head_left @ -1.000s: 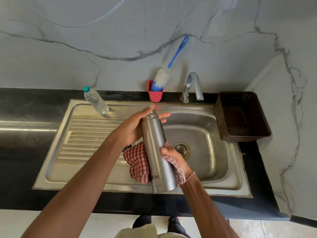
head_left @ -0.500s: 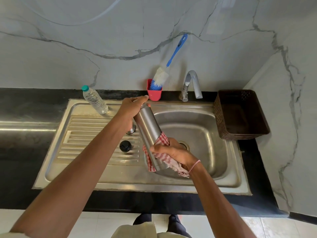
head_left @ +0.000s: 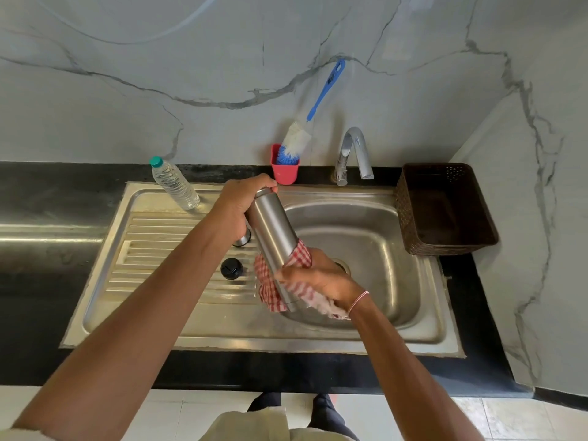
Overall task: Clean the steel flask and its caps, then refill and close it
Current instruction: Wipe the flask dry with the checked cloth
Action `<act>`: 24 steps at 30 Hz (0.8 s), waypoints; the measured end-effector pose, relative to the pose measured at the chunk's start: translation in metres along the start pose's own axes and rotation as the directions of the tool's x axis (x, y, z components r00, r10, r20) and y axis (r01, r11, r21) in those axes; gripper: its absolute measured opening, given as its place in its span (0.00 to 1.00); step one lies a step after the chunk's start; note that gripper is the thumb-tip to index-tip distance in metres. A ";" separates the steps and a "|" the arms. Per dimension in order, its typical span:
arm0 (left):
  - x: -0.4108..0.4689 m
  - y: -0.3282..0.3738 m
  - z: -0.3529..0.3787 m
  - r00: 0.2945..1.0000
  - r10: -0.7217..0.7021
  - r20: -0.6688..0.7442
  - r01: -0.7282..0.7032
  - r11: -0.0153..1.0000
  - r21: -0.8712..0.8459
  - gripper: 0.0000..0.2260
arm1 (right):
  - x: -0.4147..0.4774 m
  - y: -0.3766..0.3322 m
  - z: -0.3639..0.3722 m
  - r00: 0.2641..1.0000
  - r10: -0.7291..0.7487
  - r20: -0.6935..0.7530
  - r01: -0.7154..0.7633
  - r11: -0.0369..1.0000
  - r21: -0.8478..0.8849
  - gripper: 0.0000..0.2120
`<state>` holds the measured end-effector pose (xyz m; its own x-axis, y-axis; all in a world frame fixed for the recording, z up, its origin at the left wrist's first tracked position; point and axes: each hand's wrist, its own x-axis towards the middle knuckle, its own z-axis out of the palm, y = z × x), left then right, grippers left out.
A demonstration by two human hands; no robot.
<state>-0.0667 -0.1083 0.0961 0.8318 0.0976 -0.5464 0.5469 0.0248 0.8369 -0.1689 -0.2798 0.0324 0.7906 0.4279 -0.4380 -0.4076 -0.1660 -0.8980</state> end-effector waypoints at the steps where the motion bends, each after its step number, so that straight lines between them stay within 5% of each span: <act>1: -0.001 -0.001 0.003 0.997 0.007 -0.083 -0.006 1.000 0.017 0.08 | 0.002 0.002 0.002 0.998 -0.004 -0.061 -0.003 0.995 -0.103 0.24; 4: -0.005 -0.002 0.007 0.990 0.047 -0.130 -0.041 0.998 0.050 0.06 | -0.002 0.000 0.010 0.976 -0.043 -0.213 -0.019 0.959 -0.284 0.31; 6: -0.010 0.000 0.000 0.997 0.075 0.029 -0.076 0.996 0.049 0.07 | -0.013 -0.005 0.003 0.992 -0.009 -0.128 -0.005 0.994 -0.109 0.23; 9: -0.009 0.000 -0.016 0.918 0.161 0.362 -0.086 0.973 -0.215 0.08 | -0.035 -0.020 -0.010 0.993 -0.022 0.114 -0.001 0.980 0.197 0.02; 11: -0.011 0.000 -0.016 0.861 0.227 0.456 -0.064 0.937 -0.345 0.07 | -0.041 -0.017 -0.009 0.993 -0.026 0.119 -0.019 0.930 0.366 0.03; 15: -0.013 0.005 -0.003 0.930 0.215 0.297 -0.126 0.949 -0.290 0.10 | -0.026 -0.001 -0.003 0.995 -0.056 0.086 0.023 0.939 0.343 0.06; 18: -0.012 0.005 0.004 0.981 0.173 0.088 -0.163 0.981 -0.106 0.08 | -0.010 0.005 0.004 0.997 -0.035 -0.072 0.040 0.997 0.061 0.22; 21: -0.009 -0.001 0.010 0.984 0.145 -0.102 -0.150 0.988 -0.045 0.09 | -0.003 0.008 0.014 0.945 -0.125 -0.303 0.021 0.946 -0.325 0.33; 24: -0.015 0.006 0.007 0.989 0.139 -0.043 -0.140 0.989 -0.043 0.10 | -0.006 0.009 0.011 0.967 -0.068 -0.245 0.028 0.986 -0.165 0.30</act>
<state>-0.0755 -0.1170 0.1094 0.8947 0.1423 -0.4233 0.4200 0.0539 0.9059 -0.1822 -0.2742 0.0279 0.9044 0.2071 -0.3729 -0.3046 -0.2986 -0.9045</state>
